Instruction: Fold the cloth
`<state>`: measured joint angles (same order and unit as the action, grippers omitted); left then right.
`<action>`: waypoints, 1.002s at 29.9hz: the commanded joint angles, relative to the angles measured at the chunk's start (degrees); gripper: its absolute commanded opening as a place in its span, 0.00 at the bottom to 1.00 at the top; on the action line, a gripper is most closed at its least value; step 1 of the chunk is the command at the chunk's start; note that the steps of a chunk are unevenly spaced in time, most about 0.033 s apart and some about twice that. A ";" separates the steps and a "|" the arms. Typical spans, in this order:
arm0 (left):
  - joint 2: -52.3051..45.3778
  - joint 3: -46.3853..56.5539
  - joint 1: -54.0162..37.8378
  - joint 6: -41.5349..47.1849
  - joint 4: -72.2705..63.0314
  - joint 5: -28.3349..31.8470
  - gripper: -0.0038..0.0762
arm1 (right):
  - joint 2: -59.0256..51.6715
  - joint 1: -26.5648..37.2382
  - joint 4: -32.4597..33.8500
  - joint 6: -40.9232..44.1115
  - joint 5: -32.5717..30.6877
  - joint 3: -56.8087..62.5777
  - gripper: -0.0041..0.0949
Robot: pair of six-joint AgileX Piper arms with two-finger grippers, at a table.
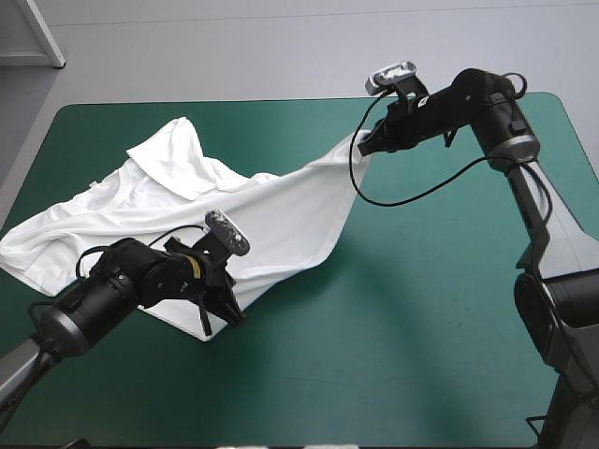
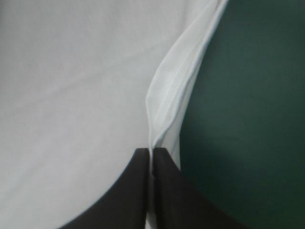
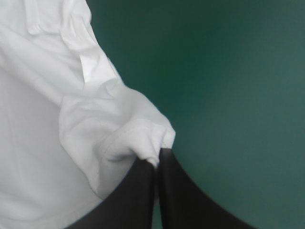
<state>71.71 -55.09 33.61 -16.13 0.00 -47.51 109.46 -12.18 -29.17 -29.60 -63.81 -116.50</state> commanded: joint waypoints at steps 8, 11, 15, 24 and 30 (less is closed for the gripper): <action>-1.54 -22.40 -3.76 11.14 29.69 6.06 0.07 | -11.98 0.18 2.09 0.48 1.67 -13.98 0.03; -1.54 -28.72 -8.73 9.96 29.97 8.21 0.07 | -13.91 0.18 4.66 0.97 1.92 -16.40 0.03; -1.30 -37.36 -13.28 6.30 29.86 11.11 0.07 | -16.33 0.18 6.07 0.97 3.57 -19.87 0.03; 2.09 -61.82 -13.60 -1.66 27.23 12.56 0.07 | -19.88 0.18 4.17 0.71 10.92 -30.68 0.03; 4.37 -77.00 -13.60 -9.28 16.06 13.61 0.07 | -20.95 0.18 3.92 0.71 12.14 -39.20 0.03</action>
<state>76.63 -125.78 20.13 -22.30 20.98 -39.44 91.34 -12.20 -24.41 -28.73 -57.93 -151.41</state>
